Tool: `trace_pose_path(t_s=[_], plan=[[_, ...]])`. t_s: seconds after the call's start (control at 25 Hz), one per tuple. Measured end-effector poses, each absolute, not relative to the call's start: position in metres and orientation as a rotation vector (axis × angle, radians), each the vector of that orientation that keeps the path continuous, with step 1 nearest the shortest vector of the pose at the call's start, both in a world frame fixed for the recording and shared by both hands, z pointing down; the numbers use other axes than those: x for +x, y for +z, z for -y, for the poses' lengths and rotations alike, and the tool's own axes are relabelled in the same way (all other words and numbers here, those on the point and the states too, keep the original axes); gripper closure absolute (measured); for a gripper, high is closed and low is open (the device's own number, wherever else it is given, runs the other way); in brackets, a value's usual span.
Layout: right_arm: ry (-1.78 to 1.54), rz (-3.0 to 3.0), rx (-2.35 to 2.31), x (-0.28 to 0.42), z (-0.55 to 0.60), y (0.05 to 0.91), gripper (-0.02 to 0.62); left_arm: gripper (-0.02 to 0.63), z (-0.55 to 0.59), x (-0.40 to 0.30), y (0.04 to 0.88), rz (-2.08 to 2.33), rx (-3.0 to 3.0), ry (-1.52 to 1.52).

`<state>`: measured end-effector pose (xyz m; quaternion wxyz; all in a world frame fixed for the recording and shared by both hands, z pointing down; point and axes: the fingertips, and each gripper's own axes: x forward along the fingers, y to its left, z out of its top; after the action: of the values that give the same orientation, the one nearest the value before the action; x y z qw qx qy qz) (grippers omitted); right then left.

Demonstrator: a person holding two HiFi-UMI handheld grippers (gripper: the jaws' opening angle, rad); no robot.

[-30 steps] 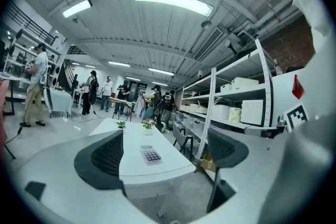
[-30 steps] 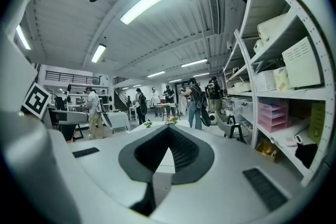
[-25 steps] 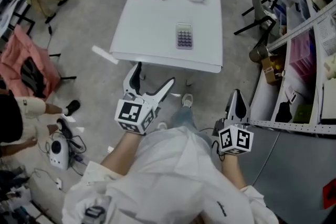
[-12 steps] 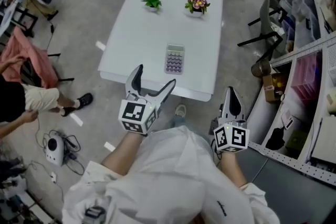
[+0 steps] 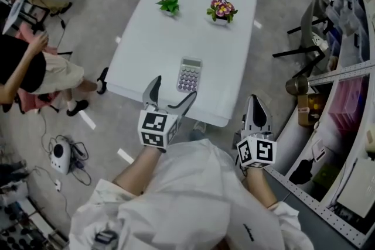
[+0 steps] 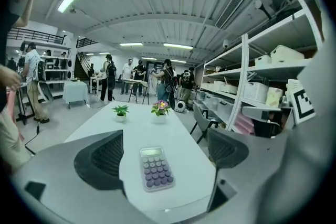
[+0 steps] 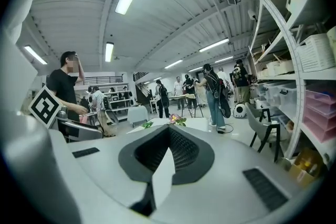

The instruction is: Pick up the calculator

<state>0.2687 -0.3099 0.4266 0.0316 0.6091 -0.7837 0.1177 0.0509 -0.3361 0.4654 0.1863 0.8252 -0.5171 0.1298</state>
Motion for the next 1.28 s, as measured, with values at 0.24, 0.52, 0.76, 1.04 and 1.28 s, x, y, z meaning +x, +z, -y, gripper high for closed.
trace_pose_path(t_s=[0.24, 0.52, 0.76, 1.04, 1.28], plan=[[0.388, 2.438, 1.809, 0.272, 0.329, 0.438, 0.578, 0.124, 0.346, 0.064, 0.483, 1.47, 2.253, 0.436], [0.422, 2.44, 1.762, 0.257, 0.346, 0.452, 0.578, 0.124, 0.366, 0.065, 0.511, 1.463, 2.182, 0.518], [0.465, 2.399, 1.743, 0.246, 0.365, 0.473, 0.578, 0.124, 0.384, 0.07, 0.553, 1.432, 2.112, 0.621], [0.526, 2.34, 1.718, 0.231, 0.386, 0.51, 0.578, 0.124, 0.394, 0.074, 0.612, 1.408, 2.021, 0.7], [0.542, 2.32, 1.692, 0.226, 0.398, 0.53, 0.578, 0.124, 0.403, 0.074, 0.645, 1.421, 1.974, 0.752]])
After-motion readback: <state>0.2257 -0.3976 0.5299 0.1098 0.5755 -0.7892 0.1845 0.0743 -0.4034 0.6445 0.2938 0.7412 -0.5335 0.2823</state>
